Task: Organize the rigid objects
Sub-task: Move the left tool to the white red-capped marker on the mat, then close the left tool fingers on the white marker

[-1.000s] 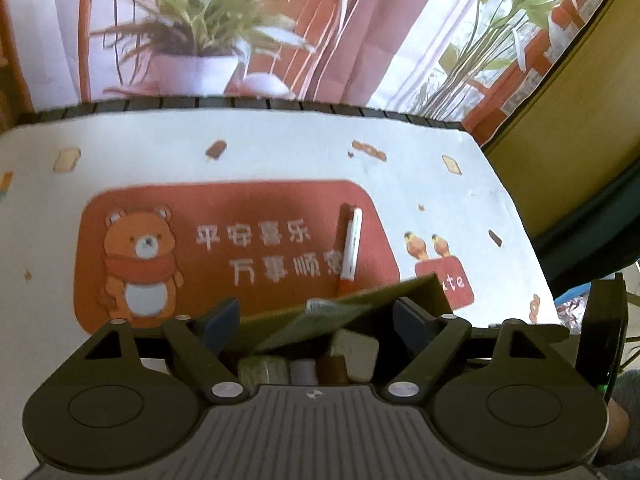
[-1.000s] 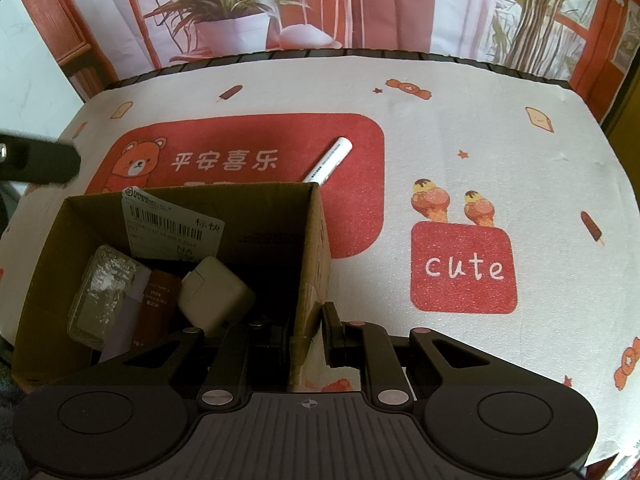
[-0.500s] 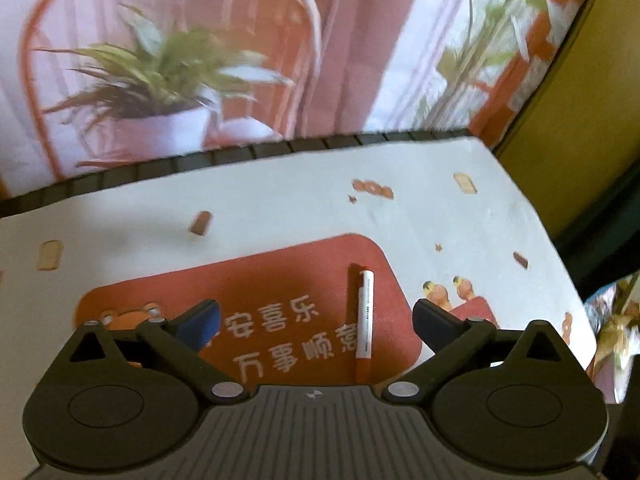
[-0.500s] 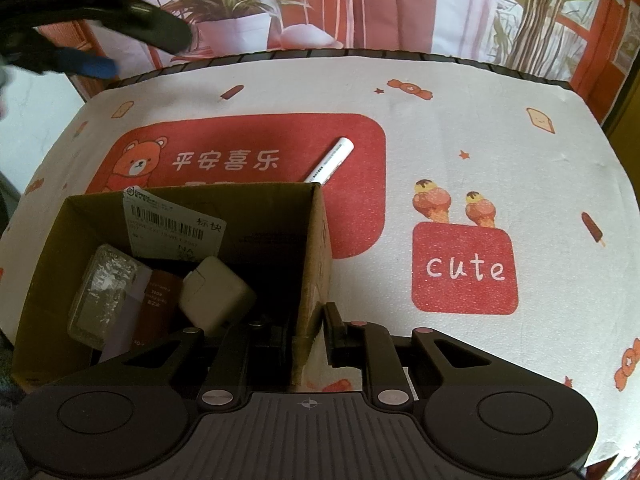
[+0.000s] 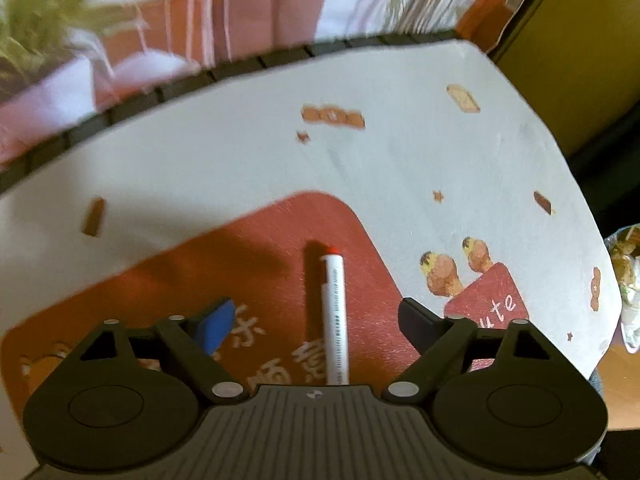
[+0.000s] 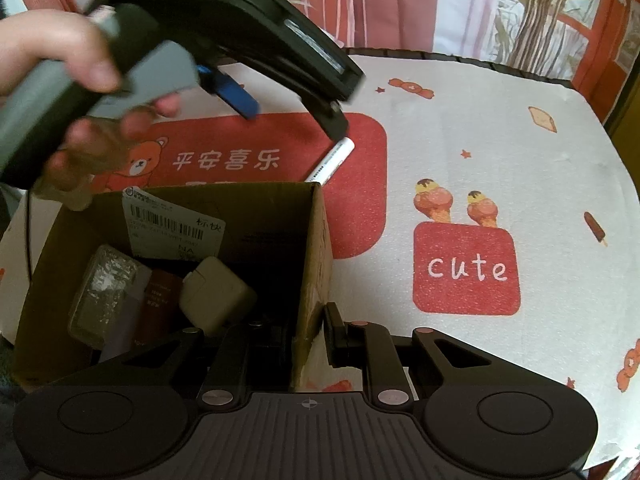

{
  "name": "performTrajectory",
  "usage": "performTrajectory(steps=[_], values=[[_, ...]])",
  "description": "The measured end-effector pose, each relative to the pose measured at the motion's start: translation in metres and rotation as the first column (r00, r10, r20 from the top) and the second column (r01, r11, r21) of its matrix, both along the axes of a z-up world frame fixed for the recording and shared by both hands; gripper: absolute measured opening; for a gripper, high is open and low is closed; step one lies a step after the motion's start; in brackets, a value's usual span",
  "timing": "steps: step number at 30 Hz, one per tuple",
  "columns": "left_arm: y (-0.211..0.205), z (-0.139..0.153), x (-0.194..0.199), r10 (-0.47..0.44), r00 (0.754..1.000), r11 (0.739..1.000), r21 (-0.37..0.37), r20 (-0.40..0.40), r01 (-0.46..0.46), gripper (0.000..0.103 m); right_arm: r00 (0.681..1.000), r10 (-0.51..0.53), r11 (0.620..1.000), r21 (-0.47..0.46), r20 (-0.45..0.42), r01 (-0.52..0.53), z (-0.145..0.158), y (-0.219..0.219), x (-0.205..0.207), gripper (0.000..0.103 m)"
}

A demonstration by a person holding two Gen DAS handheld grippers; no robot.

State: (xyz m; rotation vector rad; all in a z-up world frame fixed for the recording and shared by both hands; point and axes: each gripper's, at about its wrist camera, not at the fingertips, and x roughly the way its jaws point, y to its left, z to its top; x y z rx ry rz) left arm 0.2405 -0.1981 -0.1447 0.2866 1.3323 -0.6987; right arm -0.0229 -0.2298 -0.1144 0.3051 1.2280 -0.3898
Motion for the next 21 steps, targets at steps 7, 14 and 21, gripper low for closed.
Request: performTrajectory(steps=[7,14,21], values=[[-0.011,-0.032,0.006,0.018,0.997,0.997,0.070,-0.077,-0.012,0.071,1.000,0.003,1.000,0.009,0.000,-0.003,-0.001,-0.003,0.000,0.017],[-0.013,-0.040,0.006,0.009,0.996,0.996,0.092,-0.094,-0.001,0.071,1.000,0.001,1.000,0.016,0.000,-0.001,-0.003,-0.005,0.000,0.017],[-0.015,-0.037,0.003,-0.021,0.999,0.993,0.114,-0.050,0.026,0.054,1.000,-0.003,1.000,0.019,0.003,0.003,-0.002,-0.007,-0.001,0.017]])
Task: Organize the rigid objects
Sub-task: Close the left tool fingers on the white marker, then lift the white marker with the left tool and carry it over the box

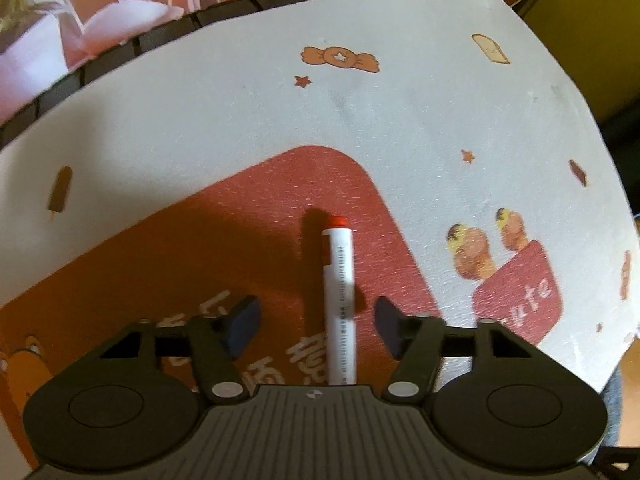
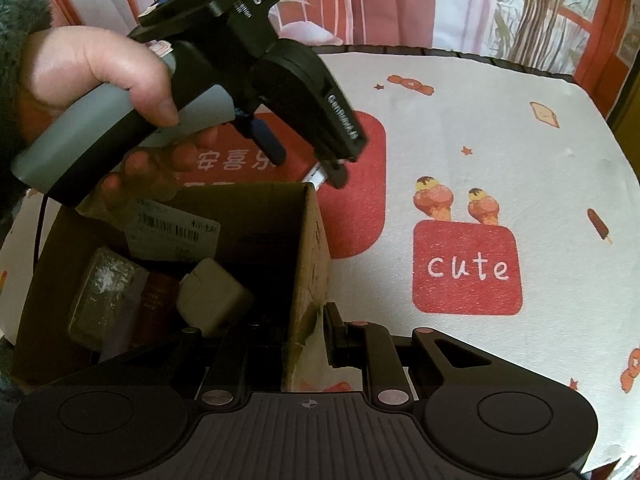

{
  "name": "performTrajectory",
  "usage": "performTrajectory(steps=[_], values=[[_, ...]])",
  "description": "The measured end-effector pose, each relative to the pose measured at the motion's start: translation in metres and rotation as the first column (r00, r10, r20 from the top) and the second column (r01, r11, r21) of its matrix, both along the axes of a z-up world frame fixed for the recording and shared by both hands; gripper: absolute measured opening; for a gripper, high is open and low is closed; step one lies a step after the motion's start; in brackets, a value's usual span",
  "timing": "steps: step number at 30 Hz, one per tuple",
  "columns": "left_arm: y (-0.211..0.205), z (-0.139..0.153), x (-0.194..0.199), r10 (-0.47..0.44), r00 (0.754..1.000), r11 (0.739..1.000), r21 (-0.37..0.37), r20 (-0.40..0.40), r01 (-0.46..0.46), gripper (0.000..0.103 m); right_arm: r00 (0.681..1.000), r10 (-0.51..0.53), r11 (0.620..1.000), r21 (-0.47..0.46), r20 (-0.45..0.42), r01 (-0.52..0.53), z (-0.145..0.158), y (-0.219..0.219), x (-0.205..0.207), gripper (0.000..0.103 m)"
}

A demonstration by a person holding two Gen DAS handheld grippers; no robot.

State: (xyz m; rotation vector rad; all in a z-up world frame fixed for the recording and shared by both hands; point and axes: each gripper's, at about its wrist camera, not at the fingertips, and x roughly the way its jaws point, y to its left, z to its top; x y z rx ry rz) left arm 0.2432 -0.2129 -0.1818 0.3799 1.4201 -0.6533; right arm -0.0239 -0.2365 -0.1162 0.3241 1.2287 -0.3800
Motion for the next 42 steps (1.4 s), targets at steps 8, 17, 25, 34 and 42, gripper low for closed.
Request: performTrajectory(steps=[8,17,25,34,42], values=[[0.012,0.005,0.002,-0.004,0.999,1.000,0.016,0.034,0.004,0.026,1.000,0.001,1.000,0.001,0.003,-0.001,0.000,0.000,-0.001,0.017],[0.034,0.011,0.011,0.043,0.995,0.998,0.033,0.086,-0.046,0.017,1.000,0.001,1.000,0.005,0.001,-0.001,-0.001,0.000,0.000,0.017],[0.052,0.036,0.016,0.109,0.983,0.994,-0.034,0.146,-0.105,0.016,1.000,0.002,1.000,0.005,-0.002,-0.002,-0.002,0.000,0.000,0.017],[0.062,0.056,0.008,0.122,0.973,0.992,-0.067,0.195,-0.111,0.016,1.000,0.006,1.000,0.000,-0.005,-0.006,-0.002,0.002,0.001,0.017],[0.075,0.064,0.001,0.145,0.963,0.988,-0.087,0.226,-0.128,0.016,1.000,0.011,1.000,-0.007,-0.008,-0.011,-0.002,0.002,0.001,0.017]])
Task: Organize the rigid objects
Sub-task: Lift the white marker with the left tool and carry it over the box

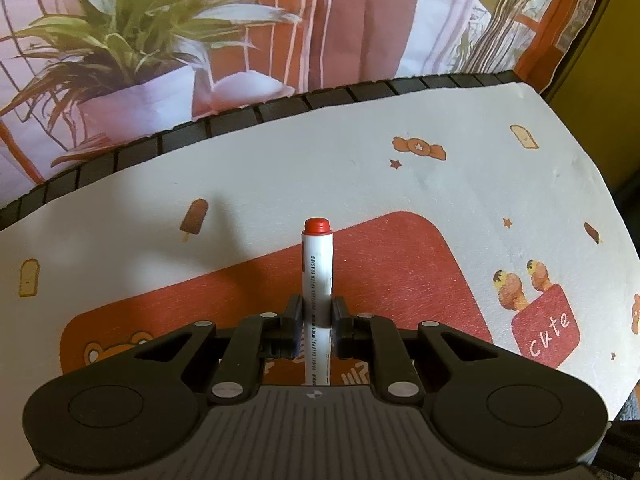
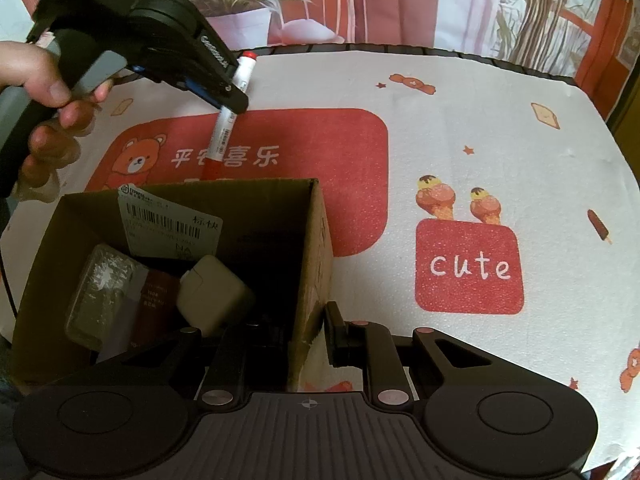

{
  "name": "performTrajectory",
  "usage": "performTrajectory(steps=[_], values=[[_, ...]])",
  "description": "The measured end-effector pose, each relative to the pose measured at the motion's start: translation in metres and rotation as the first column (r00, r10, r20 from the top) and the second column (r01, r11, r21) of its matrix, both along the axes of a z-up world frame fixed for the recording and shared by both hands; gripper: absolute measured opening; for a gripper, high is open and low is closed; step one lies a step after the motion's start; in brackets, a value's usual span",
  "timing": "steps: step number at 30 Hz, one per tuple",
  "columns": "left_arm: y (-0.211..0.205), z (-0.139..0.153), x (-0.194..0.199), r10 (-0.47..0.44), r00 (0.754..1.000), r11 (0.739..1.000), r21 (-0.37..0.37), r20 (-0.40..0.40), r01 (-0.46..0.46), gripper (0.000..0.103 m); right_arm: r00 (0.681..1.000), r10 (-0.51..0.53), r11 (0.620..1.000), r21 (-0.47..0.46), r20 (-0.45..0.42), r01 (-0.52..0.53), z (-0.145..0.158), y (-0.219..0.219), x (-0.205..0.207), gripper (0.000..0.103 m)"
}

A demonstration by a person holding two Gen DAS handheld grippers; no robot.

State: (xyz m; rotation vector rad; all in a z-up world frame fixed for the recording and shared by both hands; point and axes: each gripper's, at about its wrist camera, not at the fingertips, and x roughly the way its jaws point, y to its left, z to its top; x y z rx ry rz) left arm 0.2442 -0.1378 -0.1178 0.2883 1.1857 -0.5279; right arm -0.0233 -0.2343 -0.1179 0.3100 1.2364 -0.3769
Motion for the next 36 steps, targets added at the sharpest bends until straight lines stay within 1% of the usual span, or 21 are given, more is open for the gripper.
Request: performTrajectory(steps=[4,13,22,28,32,36], values=[[0.012,0.013,-0.005,0.010,1.000,1.000,-0.018,0.030,-0.010,0.016,1.000,0.002,1.000,-0.005,-0.003,-0.002,0.000,0.002,0.000,0.017],[0.043,0.057,-0.021,0.019,0.993,0.998,-0.069,0.115,-0.011,0.016,1.000,0.002,1.000,-0.013,-0.008,-0.002,0.000,0.004,0.001,0.017],[0.061,0.093,-0.045,0.026,0.983,0.992,-0.123,0.182,-0.004,0.016,1.000,0.003,1.000,-0.020,-0.010,-0.004,0.001,0.005,0.002,0.017],[0.080,0.119,-0.067,0.047,0.969,0.986,-0.169,0.241,-0.006,0.016,1.000,0.001,1.000,-0.020,-0.007,-0.001,0.002,0.004,0.001,0.016],[0.095,0.142,-0.088,0.038,0.966,0.974,-0.224,0.257,0.021,0.016,1.000,0.001,1.000,-0.021,-0.005,-0.001,0.002,0.004,0.000,0.016],[0.098,0.153,-0.111,-0.011,0.966,0.962,-0.259,0.259,0.081,0.016,1.000,0.002,1.000,-0.023,-0.005,-0.002,0.002,0.004,0.000,0.016]])
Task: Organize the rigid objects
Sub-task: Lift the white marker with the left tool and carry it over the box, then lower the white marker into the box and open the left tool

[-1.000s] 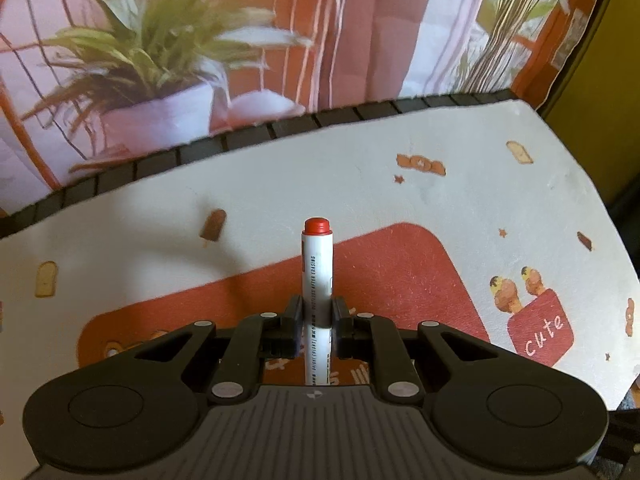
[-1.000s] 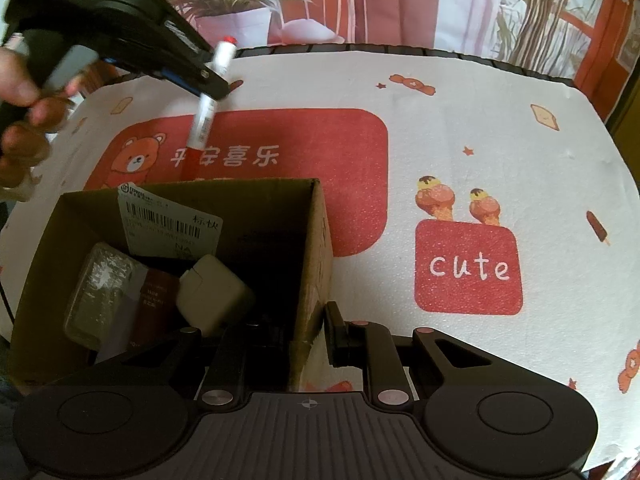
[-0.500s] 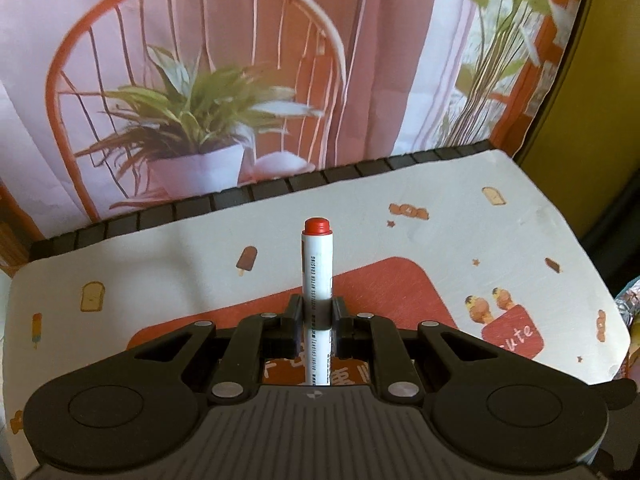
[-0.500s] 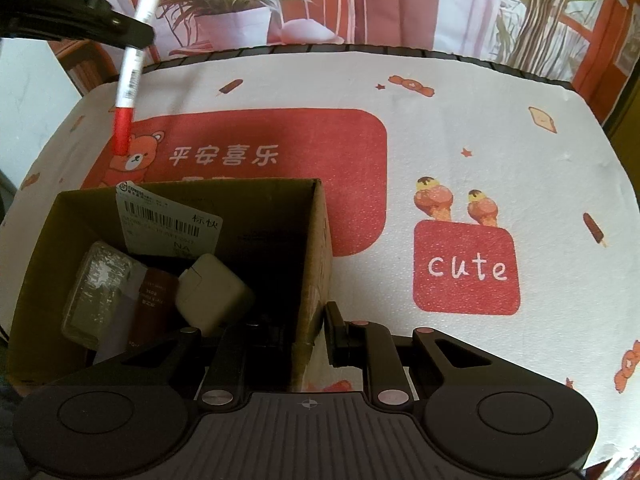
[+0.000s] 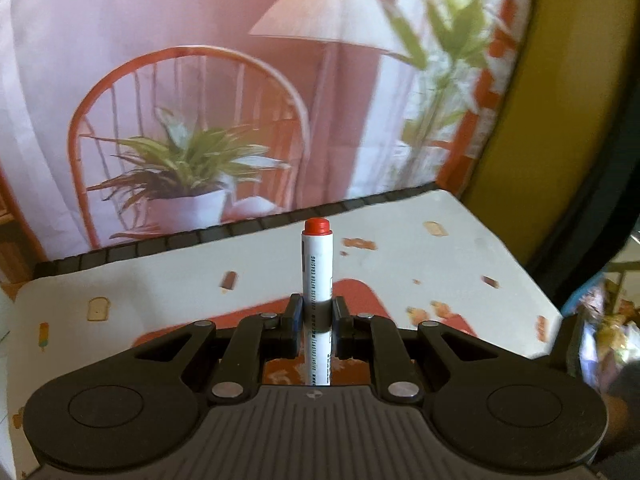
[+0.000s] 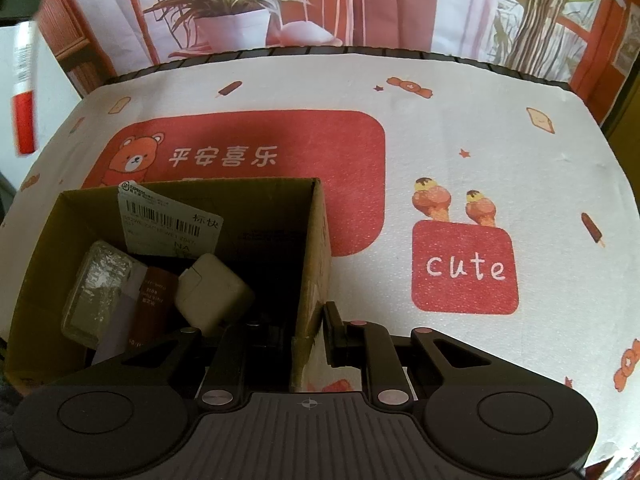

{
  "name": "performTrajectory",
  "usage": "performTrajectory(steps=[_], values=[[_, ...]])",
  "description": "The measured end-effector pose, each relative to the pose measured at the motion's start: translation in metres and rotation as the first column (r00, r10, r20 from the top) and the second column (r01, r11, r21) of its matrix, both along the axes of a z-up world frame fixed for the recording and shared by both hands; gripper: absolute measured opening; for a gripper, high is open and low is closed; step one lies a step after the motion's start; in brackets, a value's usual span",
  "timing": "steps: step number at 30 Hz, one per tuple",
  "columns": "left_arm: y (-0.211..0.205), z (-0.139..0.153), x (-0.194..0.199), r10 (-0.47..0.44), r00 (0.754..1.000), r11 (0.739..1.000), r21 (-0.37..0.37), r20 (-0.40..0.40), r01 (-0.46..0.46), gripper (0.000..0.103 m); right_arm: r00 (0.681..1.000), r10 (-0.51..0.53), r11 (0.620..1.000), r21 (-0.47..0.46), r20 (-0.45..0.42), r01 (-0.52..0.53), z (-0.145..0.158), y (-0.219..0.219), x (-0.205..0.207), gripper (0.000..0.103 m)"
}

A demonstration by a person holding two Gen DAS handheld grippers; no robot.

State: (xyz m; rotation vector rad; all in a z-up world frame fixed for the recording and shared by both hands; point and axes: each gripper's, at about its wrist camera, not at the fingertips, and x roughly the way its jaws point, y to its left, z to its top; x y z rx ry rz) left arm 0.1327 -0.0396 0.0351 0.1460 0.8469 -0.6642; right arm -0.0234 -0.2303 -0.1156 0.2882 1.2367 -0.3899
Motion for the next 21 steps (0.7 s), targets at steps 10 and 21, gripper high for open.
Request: performTrajectory(steps=[10,21], values=[[-0.026,-0.049,-0.037,-0.122,0.982,0.990,0.051,-0.147,0.131,0.016,1.000,0.000,1.000,-0.002,0.001,0.000,0.000,0.001,-0.002,0.016],[-0.040,-0.103,-0.044,-0.179,0.956,0.961,0.166,-0.232,0.220,0.016,1.000,0.001,1.000,-0.003,0.000,-0.001,-0.001,0.001,-0.002,0.016]])
